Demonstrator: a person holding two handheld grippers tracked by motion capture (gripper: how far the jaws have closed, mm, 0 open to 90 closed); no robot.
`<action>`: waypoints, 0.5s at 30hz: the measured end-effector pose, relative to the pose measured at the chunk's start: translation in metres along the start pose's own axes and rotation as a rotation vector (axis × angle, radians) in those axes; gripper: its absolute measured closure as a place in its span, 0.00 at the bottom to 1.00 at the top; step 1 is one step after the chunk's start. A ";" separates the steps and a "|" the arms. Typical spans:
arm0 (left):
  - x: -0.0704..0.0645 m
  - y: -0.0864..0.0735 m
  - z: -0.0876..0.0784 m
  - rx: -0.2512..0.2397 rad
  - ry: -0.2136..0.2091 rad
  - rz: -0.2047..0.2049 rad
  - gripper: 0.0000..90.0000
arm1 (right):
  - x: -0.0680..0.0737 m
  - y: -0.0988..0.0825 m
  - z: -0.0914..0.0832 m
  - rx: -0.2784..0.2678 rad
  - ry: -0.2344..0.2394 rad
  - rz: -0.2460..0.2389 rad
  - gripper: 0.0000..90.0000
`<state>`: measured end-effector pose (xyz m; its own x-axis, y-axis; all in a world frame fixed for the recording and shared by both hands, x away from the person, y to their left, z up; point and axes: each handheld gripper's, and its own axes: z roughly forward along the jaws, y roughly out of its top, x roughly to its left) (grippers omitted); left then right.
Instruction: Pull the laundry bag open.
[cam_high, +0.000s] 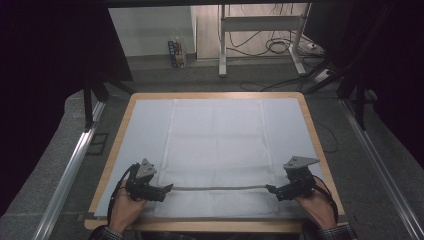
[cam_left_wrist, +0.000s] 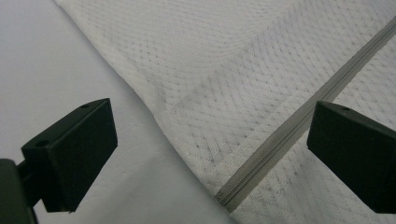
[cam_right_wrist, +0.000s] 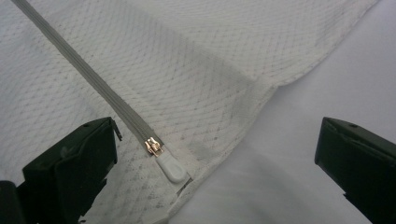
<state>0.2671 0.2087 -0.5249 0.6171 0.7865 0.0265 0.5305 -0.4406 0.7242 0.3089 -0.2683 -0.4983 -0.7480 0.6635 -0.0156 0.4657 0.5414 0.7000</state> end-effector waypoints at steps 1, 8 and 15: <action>0.000 0.000 0.000 0.008 0.000 0.006 0.02 | 0.001 0.000 -0.001 0.000 -0.002 -0.002 0.00; -0.002 0.000 0.001 0.006 -0.001 0.025 0.02 | 0.005 -0.006 0.001 0.029 0.034 -0.005 0.00; -0.003 0.000 0.004 0.027 0.002 0.033 0.02 | 0.008 -0.011 0.002 0.088 0.029 0.039 0.00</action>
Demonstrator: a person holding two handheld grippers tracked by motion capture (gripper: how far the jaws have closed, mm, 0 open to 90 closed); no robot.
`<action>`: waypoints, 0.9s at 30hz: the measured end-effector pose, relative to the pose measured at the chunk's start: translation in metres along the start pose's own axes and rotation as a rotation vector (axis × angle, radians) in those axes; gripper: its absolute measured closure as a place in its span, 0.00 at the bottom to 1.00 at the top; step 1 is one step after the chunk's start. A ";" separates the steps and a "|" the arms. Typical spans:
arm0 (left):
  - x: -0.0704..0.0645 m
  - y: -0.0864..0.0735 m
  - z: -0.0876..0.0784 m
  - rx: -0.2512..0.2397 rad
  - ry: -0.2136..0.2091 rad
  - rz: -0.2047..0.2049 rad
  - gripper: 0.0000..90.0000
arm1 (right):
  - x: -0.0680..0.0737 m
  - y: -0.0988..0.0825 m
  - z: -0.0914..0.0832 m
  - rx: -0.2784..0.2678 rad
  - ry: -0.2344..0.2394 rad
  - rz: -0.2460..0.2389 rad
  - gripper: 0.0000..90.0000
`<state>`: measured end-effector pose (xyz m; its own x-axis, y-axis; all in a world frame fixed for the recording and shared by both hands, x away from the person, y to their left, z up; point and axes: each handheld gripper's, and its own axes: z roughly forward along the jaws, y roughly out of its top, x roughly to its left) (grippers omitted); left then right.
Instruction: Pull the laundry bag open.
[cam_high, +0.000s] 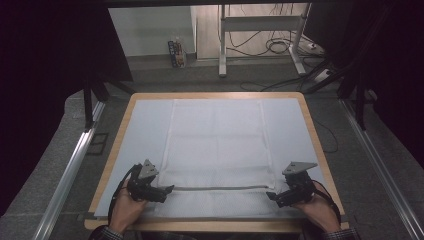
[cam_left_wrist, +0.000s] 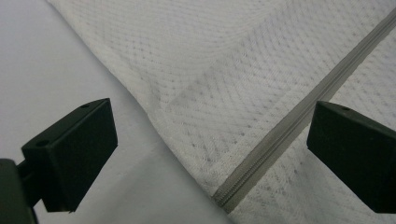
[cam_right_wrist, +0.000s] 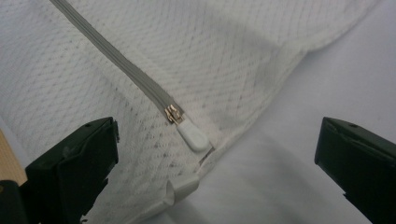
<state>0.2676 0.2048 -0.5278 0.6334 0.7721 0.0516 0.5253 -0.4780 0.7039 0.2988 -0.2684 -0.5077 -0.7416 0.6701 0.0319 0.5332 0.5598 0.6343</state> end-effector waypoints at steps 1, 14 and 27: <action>0.000 0.000 0.000 0.002 0.001 0.006 0.02 | 0.000 -0.001 0.000 0.007 0.012 0.007 0.00; -0.004 0.001 0.005 0.022 0.002 0.029 0.02 | 0.004 -0.008 0.004 0.060 -0.056 -0.019 0.17; -0.007 0.002 0.006 0.037 0.009 0.053 0.02 | 0.020 -0.005 0.003 0.075 -0.055 -0.041 0.67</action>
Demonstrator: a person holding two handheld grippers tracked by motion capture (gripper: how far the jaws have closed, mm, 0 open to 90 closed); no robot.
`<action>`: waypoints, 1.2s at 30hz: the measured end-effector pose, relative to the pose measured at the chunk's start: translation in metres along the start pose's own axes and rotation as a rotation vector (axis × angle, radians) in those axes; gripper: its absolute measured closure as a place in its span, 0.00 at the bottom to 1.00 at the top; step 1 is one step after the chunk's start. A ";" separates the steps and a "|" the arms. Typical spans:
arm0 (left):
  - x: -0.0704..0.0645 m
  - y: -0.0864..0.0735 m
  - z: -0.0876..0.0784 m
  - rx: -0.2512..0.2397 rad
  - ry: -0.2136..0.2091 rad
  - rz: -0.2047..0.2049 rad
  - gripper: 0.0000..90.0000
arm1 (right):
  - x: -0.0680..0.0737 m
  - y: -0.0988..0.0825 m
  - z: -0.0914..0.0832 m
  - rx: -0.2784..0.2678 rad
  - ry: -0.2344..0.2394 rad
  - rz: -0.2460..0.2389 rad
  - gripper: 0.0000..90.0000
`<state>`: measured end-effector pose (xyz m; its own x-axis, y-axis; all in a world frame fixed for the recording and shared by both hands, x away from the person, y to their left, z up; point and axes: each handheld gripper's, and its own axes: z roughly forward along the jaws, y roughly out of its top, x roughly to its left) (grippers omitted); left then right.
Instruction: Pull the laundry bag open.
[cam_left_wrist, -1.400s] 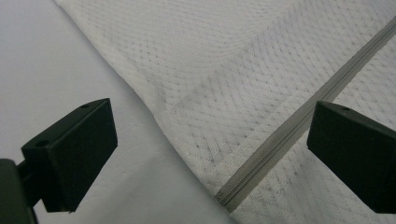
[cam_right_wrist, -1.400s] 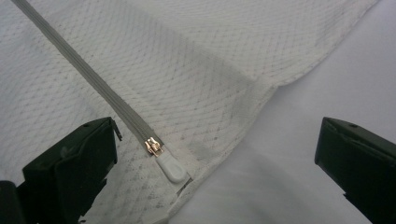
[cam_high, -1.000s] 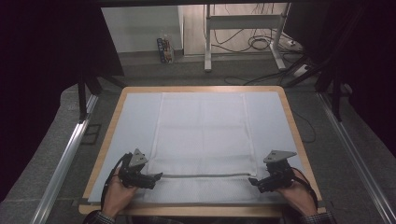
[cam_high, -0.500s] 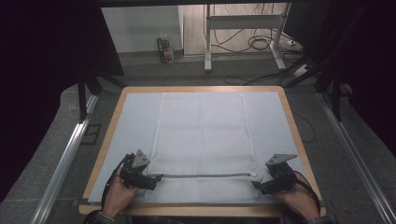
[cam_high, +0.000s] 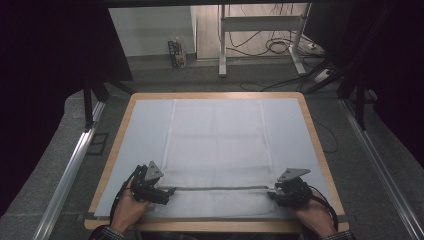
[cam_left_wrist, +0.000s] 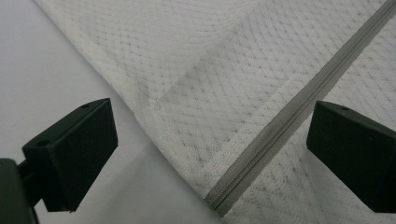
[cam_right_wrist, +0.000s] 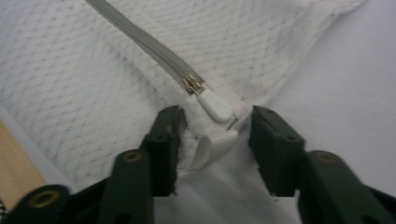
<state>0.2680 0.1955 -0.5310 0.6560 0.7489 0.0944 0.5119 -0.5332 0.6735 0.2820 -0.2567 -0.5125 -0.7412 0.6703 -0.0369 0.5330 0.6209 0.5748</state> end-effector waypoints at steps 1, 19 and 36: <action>0.000 0.000 0.000 0.000 -0.001 0.003 0.02 | 0.000 0.000 0.000 -0.002 0.004 -0.004 0.70; -0.003 0.005 0.002 -0.001 -0.020 -0.028 0.03 | -0.002 0.003 -0.004 -0.018 0.021 -0.046 0.95; -0.034 0.059 0.030 -0.045 -0.215 -0.031 0.07 | 0.001 0.006 -0.010 -0.054 -0.010 -0.110 0.94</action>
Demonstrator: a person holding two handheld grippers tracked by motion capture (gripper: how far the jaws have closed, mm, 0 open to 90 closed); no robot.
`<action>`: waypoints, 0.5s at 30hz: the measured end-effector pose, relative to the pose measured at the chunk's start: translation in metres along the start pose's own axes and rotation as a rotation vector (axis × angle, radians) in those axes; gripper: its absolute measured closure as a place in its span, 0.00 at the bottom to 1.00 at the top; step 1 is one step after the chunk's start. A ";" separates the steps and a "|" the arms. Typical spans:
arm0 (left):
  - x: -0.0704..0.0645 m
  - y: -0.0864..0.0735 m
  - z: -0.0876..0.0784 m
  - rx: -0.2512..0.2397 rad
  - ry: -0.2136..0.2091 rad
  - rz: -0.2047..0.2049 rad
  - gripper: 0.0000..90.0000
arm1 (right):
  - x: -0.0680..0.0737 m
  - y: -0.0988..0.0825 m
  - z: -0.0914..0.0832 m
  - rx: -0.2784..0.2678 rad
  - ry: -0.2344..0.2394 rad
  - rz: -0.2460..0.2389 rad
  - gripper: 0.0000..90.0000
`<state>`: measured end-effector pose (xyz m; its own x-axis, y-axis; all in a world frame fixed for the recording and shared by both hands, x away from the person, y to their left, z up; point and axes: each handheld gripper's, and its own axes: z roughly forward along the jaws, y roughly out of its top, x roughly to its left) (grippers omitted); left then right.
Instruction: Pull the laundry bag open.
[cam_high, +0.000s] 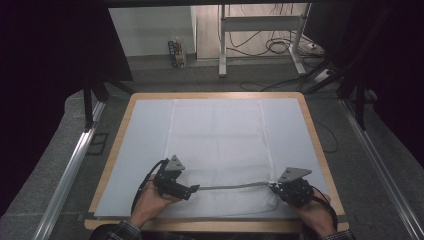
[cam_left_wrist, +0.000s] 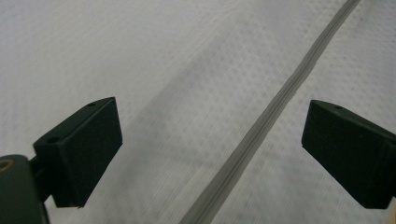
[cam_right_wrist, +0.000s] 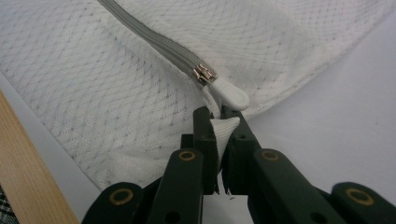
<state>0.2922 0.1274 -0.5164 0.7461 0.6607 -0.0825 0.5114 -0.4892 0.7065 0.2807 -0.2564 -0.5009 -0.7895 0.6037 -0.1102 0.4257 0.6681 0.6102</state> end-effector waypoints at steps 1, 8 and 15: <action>-0.002 0.004 0.004 -0.001 -0.012 0.004 0.08 | 0.000 0.000 0.000 -0.002 -0.002 -0.004 0.94; -0.023 0.039 0.033 -0.005 -0.062 0.081 0.07 | 0.001 0.001 0.000 -0.003 -0.007 -0.004 0.94; -0.039 0.071 0.066 -0.019 -0.117 0.103 0.07 | 0.000 0.000 0.000 -0.004 -0.005 -0.001 0.93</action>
<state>0.3273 0.0292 -0.5094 0.8392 0.5365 -0.0892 0.4221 -0.5391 0.7288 0.2807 -0.2562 -0.5009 -0.7877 0.6054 -0.1143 0.4236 0.6669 0.6130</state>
